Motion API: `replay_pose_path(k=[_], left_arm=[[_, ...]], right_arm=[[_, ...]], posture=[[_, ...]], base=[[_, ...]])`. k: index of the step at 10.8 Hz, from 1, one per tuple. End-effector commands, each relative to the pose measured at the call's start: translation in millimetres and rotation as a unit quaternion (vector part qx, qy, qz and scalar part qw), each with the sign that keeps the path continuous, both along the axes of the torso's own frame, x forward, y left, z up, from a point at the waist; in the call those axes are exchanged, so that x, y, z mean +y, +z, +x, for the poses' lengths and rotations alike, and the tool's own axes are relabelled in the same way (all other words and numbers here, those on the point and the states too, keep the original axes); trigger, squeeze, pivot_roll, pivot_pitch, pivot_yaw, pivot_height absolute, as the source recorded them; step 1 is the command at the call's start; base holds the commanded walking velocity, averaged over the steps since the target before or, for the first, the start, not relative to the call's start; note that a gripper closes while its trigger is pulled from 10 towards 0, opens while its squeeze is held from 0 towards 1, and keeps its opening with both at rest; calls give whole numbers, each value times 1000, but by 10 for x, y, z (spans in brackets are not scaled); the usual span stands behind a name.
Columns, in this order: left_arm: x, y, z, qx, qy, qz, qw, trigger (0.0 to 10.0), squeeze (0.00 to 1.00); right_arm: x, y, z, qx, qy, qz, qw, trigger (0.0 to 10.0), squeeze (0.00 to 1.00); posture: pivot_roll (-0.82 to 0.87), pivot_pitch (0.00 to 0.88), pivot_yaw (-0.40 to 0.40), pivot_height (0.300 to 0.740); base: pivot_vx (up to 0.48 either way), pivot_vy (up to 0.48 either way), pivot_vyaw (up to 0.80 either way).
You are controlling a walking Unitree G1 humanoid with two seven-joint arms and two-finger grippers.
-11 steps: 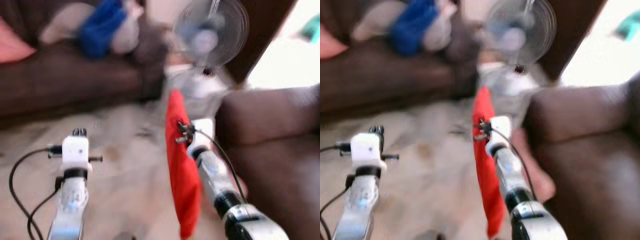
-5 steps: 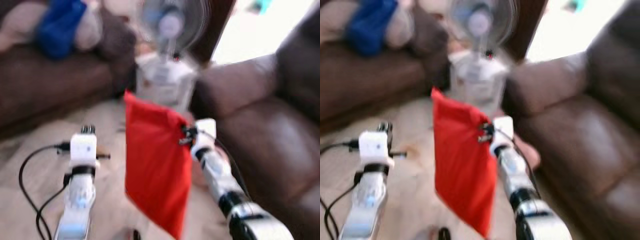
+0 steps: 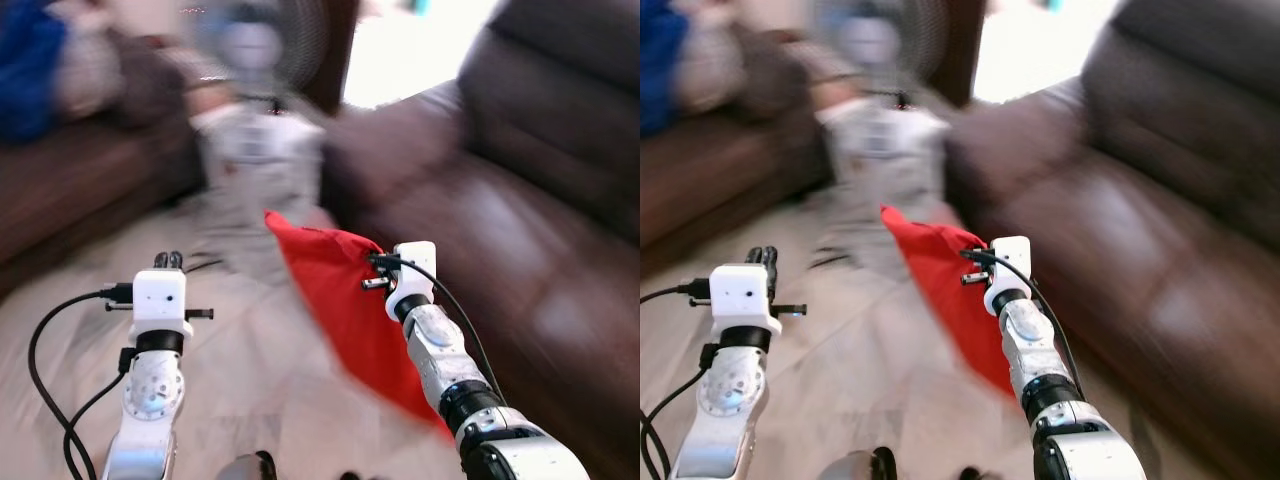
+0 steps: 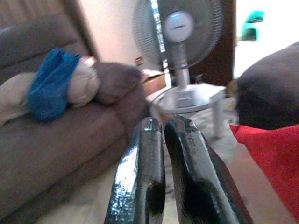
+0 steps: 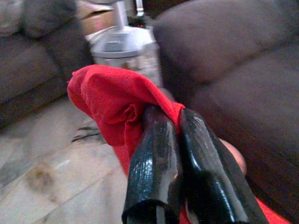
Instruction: Move the pillow to the sofa from floor
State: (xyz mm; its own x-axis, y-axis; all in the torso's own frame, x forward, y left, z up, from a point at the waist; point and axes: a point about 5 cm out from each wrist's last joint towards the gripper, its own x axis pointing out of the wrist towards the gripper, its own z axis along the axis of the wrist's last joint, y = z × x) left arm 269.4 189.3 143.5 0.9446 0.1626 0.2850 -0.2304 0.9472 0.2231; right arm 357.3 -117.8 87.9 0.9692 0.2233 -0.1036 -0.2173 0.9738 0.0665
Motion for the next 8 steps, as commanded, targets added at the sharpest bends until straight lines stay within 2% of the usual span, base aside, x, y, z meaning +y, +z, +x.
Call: replay_pose_path(k=[1, 6, 8], left_arm=[[-40, -3, 14, 5, -9, -2, 1000, 10000, 0], [-60, 11, 60, 14, -31, 4, 999, 10000, 0], [-44, -67, 50, 39, -46, -22, 998, 10000, 0]], right_arm=[[-25, 322, 123, -71, -7, 10, 997, 10000, 0], [-78, 331, 131, -73, -20, 11, 997, 10000, 0], [-108, 389, 153, -82, -17, 16, 996, 10000, 0]], posture=[[200, 148, -68, 740], [197, 148, -56, 740], [197, 149, -56, 740]], base=[[0, 0, -750], [0, 0, -751], [0, 0, -728]])
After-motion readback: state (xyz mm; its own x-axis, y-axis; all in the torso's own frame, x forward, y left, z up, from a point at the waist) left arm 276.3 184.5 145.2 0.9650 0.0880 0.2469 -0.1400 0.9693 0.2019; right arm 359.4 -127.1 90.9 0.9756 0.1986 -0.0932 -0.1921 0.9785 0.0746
